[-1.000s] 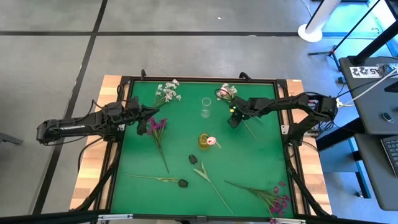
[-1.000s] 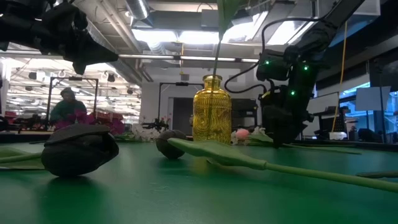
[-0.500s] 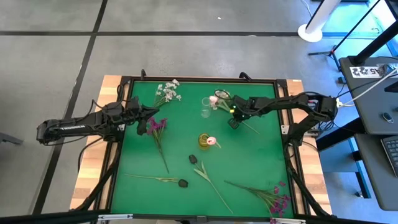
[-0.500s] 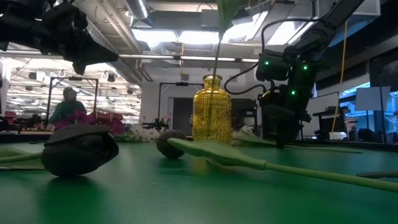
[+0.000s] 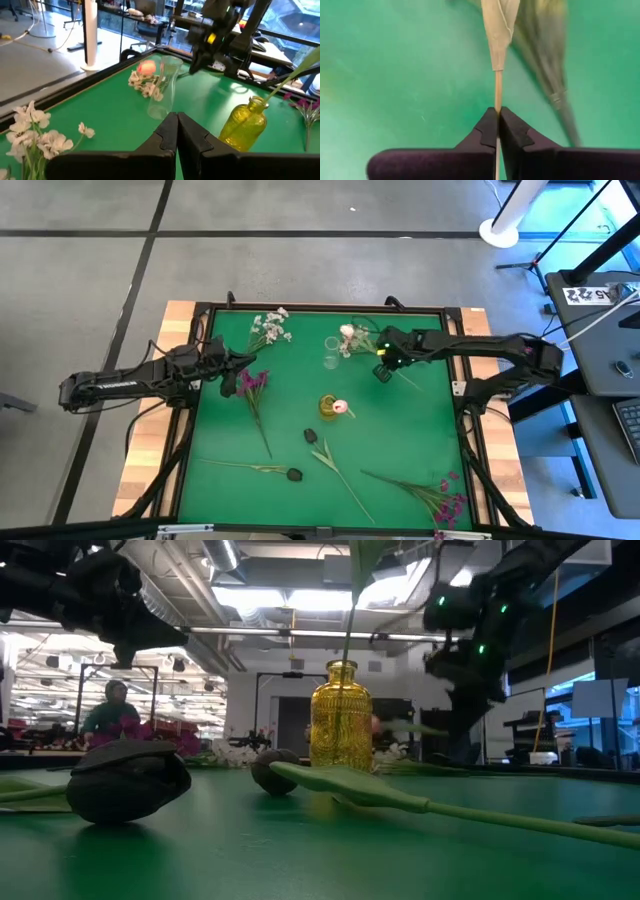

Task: Sort flowers into vase by color
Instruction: Put the pink tulip into the yellow vase

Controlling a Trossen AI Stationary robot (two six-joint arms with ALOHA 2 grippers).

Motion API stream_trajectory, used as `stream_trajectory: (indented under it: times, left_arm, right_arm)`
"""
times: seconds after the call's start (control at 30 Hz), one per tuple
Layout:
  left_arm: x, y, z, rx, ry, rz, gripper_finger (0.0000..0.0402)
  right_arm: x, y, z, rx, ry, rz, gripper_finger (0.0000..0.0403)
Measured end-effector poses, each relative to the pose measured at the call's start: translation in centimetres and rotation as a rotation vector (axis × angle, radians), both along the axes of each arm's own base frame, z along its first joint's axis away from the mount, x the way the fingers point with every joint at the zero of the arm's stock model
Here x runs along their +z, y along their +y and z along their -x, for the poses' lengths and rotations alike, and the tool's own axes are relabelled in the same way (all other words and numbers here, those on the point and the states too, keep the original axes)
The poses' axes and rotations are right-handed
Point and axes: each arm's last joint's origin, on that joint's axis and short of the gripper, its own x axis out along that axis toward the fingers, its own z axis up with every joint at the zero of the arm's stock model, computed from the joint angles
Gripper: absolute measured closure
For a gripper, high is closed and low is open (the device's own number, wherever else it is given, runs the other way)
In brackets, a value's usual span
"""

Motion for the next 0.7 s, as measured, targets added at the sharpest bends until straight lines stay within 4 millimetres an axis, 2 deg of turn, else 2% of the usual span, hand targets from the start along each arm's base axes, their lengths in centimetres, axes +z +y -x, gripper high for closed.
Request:
stream_trajectory:
  times: [0.13, 0.3, 0.5, 0.6, 0.7]
  left_arm:
    - [-0.1, 0.0, 0.0, 0.004, -0.001, 0.018, 0.0401]
    - [-0.1, 0.0, 0.0, 0.007, -0.003, 0.020, 0.0401]
    - [0.0, 0.0, 0.0, 0.008, -0.004, 0.019, 0.0401]
    - [0.0, 0.0, 0.0, 0.012, -0.012, 0.040, 0.0401]
    - [0.0, 0.0, 0.0, 0.016, -0.020, 0.058, 0.0401]
  right_arm:
    - [2.4, 0.3, 1.1, -0.023, -0.082, 0.071, 0.0400]
    - [6.3, 0.5, 1.7, 0.006, -0.351, 0.195, 0.0401]
    - [11.2, 0.8, 0.6, 0.252, -0.832, 0.314, 0.0401]
    - [12.8, 0.9, -0.3, 0.386, -1.019, 0.386, 0.0401]
    - [13.6, 0.9, -1.4, 0.524, -1.173, 0.412, 0.0401]
